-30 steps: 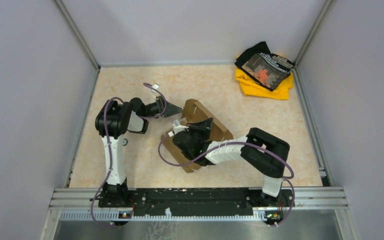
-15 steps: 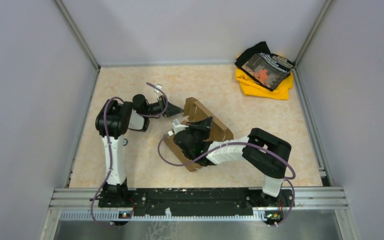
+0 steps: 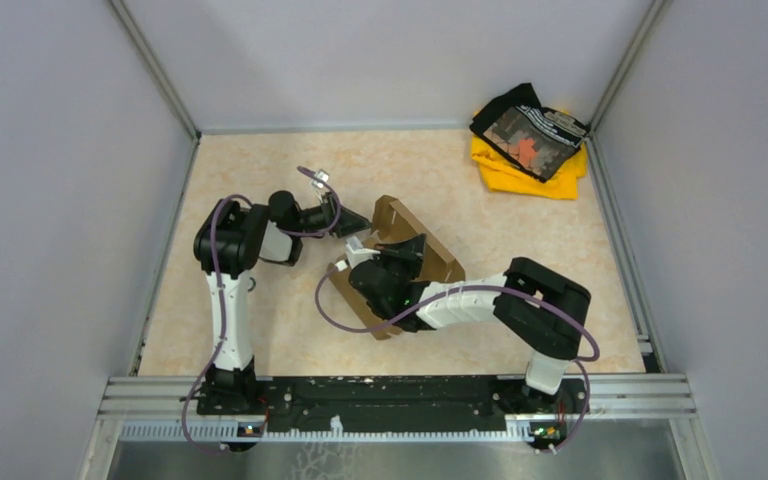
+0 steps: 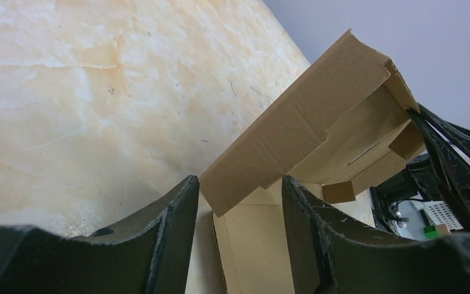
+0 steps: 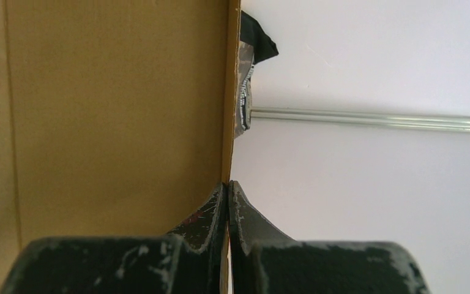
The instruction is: Fold the paper box
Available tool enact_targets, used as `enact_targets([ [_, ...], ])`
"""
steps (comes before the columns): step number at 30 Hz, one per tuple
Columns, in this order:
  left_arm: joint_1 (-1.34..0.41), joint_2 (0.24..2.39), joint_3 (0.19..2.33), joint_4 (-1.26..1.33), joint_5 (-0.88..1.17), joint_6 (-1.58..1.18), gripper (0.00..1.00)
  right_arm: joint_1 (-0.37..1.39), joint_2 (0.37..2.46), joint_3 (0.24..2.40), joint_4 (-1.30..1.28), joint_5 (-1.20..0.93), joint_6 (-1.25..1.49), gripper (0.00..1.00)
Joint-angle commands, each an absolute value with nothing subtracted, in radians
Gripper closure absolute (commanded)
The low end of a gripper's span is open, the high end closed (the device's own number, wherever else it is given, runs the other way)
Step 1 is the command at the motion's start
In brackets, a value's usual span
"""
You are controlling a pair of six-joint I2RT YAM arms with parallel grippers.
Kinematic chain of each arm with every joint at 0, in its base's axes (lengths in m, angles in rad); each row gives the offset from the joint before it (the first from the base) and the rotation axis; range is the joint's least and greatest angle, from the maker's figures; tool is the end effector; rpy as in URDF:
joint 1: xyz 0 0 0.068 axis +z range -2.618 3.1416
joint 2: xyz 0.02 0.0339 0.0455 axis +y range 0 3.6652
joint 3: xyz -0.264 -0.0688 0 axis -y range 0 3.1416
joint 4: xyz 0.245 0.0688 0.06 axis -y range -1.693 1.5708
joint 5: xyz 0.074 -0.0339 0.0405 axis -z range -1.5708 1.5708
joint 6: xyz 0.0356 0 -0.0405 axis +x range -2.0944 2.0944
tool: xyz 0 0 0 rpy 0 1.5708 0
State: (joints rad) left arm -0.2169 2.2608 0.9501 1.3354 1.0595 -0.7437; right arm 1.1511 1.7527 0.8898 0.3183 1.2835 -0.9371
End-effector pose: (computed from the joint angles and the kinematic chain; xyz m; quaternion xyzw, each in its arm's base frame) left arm 0.3844 -0.1165 0.0980 0.1923 0.6760 -0.5983 0.3847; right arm 0.1716 0.3008 0.1825 -0.4556 0.6048 -0.4765 0.4467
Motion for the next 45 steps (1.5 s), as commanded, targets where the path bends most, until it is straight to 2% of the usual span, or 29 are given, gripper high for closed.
enact_targets([
  [1,-0.223,2.241,0.959,1.352,1.074,-0.710,0.41,1.162,1.676,0.893,0.254,1.240,-0.838,1.00],
  [15,-0.198,2.259,1.037,1.286,1.048,-0.725,0.34,1.161,1.652,0.852,0.262,1.214,-0.838,1.00],
  [21,-0.196,2.259,1.098,1.127,1.015,-0.659,0.35,1.162,1.648,0.840,0.288,1.200,-0.856,1.00],
  [29,-0.197,2.284,1.123,1.080,0.986,-0.649,0.37,1.161,1.654,0.828,0.331,1.197,-0.889,1.00],
  [34,-0.171,2.274,1.092,1.140,0.954,-0.703,0.26,1.160,1.655,0.827,0.330,1.198,-0.893,1.00],
  [38,-0.155,2.271,1.090,1.164,0.954,-0.730,0.22,1.158,1.661,0.827,0.328,1.200,-0.893,1.00],
  [43,-0.149,2.275,1.088,1.149,0.941,-0.729,0.21,1.157,1.660,0.828,0.328,1.195,-0.891,1.00],
  [44,-0.150,2.276,1.088,1.152,0.945,-0.731,0.22,1.156,1.658,0.828,0.327,1.194,-0.891,1.00],
  [45,-0.150,2.278,1.086,1.152,0.949,-0.731,0.28,1.155,1.657,0.827,0.326,1.190,-0.889,1.00],
])
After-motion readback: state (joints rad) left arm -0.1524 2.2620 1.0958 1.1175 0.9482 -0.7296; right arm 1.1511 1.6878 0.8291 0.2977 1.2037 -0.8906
